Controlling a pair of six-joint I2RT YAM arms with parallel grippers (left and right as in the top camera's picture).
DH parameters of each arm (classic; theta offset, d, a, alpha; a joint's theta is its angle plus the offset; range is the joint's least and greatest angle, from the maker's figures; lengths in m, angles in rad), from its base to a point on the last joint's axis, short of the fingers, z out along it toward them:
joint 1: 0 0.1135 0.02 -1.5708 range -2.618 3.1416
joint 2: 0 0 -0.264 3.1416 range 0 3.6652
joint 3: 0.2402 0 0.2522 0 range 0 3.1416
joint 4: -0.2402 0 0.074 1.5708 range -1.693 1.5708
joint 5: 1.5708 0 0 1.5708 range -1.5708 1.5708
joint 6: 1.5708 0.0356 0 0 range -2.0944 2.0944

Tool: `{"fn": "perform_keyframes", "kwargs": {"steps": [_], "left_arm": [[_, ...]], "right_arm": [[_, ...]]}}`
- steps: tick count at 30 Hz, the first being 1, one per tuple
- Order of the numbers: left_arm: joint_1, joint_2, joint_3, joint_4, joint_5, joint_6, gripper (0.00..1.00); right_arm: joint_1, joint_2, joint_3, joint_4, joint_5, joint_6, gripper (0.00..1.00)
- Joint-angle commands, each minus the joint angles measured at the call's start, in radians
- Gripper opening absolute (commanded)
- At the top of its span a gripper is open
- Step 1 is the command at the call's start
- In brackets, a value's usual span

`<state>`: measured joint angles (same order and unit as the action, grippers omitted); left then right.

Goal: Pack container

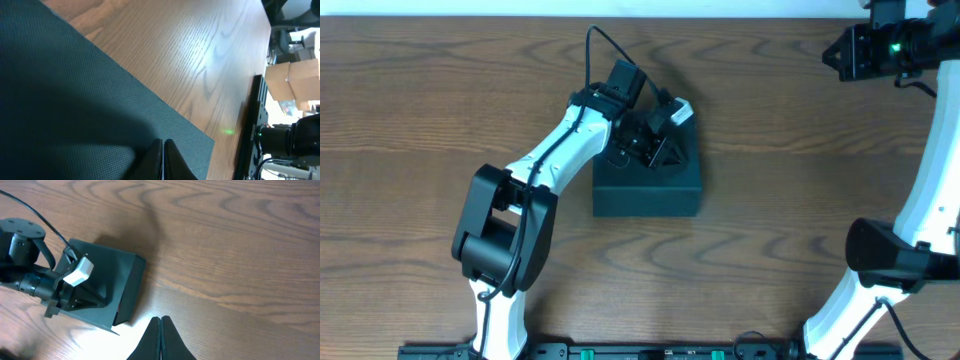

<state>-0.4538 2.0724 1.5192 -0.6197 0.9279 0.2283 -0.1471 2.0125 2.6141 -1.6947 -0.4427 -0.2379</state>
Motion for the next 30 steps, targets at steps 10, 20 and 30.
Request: {"fn": "perform_keyframes", "kwargs": {"steps": [10,20,30], "left_arm": [[-0.018,0.148,-0.268,-0.014,-0.284,-0.028,0.06],[0.009,0.148,-0.243,-0.008,-0.237,-0.079,0.06],[0.008,0.148,-0.248,-0.033,-0.336,-0.071,0.06]], "right_arm": [[0.004,-0.024,-0.006,-0.002,-0.033,-0.014,0.01],[0.003,-0.024,-0.006,0.006,-0.033,-0.014,0.02],[0.003,-0.024,-0.006,0.007,-0.033,-0.014,0.02]]}}
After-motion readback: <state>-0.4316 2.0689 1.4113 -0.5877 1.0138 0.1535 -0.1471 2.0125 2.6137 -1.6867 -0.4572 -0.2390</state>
